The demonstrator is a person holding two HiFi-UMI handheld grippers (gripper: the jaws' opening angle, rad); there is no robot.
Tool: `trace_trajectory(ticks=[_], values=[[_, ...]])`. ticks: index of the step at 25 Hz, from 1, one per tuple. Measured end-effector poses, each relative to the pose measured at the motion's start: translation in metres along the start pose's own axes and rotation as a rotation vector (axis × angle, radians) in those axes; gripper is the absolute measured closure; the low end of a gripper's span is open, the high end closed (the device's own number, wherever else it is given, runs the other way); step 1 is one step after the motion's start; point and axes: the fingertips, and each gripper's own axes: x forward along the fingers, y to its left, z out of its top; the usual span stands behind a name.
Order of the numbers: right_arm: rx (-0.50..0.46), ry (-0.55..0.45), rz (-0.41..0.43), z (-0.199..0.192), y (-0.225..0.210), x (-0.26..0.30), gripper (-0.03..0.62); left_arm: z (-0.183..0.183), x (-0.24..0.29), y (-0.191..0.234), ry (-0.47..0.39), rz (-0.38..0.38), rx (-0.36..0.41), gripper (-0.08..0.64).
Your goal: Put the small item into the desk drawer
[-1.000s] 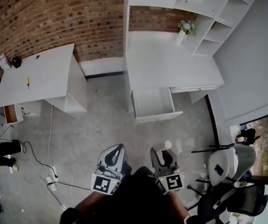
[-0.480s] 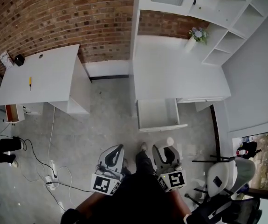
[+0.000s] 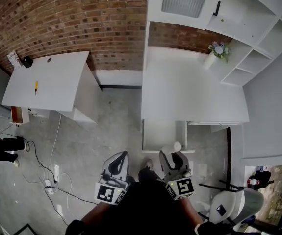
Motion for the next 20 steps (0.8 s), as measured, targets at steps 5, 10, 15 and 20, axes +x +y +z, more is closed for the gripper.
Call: trace_trajectory(ticks=[5, 10, 15, 20], values=[[0.002, 0.001, 0.049, 0.0, -0.029, 0.016, 0.446, -0.001, 0.028, -0.006, 0.005, 0.047, 0.005, 0.537], [0.017, 0.028, 0.059, -0.008, -0.055, 0.032, 0.446, -0.008, 0.052, -0.009, 0.027, 0.045, 0.016, 0.538], [-0.002, 0.06, 0.059, -0.019, -0.069, 0.058, 0.446, -0.013, 0.08, -0.001, 0.031, 0.019, -0.001, 0.538], [0.003, 0.114, 0.038, -0.037, -0.079, 0.081, 0.446, -0.013, 0.105, 0.012, 0.023, -0.007, -0.019, 0.537]])
